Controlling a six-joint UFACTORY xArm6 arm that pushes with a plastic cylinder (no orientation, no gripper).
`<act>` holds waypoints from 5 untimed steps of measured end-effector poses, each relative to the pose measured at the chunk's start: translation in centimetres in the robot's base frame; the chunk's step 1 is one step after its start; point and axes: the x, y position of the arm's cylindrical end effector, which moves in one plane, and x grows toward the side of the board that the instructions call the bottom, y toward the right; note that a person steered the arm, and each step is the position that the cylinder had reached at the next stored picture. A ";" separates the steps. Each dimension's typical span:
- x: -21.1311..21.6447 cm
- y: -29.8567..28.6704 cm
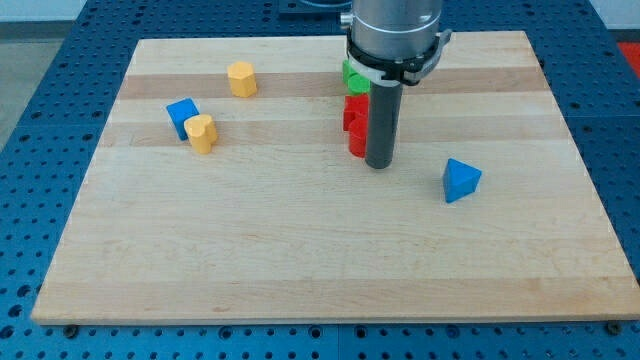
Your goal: Point your arm at blue triangle
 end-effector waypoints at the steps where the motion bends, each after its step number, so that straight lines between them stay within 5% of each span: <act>1: 2.4 0.0; 3: 7.0 0.1; 5: 7.4 8.6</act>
